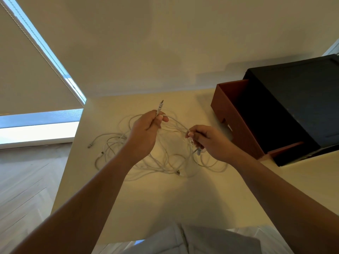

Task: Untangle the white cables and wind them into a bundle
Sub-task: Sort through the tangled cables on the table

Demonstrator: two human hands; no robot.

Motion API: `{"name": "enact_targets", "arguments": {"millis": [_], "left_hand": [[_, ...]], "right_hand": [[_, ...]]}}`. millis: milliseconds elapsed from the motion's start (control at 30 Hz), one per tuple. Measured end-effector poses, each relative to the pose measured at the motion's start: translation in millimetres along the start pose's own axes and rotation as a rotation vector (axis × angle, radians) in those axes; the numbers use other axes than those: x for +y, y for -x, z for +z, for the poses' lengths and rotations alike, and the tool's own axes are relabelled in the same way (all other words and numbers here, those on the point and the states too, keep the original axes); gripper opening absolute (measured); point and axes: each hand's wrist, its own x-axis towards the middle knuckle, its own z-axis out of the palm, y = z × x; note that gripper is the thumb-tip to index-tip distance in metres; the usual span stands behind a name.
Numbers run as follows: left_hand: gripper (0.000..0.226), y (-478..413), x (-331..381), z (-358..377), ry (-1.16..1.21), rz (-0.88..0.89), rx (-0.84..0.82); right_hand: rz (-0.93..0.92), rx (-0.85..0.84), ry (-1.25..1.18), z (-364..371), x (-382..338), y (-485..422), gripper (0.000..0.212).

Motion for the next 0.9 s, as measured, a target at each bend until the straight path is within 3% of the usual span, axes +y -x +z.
{"name": "enact_targets", "arguments": {"millis": [167, 300, 400, 533, 733, 900], "left_hand": [[0.025, -1.9, -4.3, -13.0, -0.020, -0.009, 0.030], [0.028, -6.8, 0.8, -21.3, 0.029, 0.001, 0.077], [0.031, -7.5, 4.3, -29.1, 0.010, 0.005, 0.115], [0.028, -7.9, 5.5, -31.6, 0.070, -0.031, 0.150], [0.031, -2.6, 14.7, -33.5, 0.136, -0.016, 0.157], [0.033, 2.5, 18.0, -33.0, 0.171, -0.015, 0.136]], "right_hand": [[-0.050, 0.056, 0.120, -11.5, -16.6, -1.4, 0.016], [-0.121, 0.139, 0.065, -20.3, -22.4, -2.5, 0.017], [-0.157, 0.265, 0.175, -28.6, -16.4, -3.7, 0.020], [-0.142, 0.297, 0.314, -31.3, -9.8, -5.9, 0.014], [0.095, 0.250, 0.609, -30.7, 23.0, -9.1, 0.012], [0.210, 0.151, 0.634, -21.2, 38.1, -2.3, 0.026]]}}
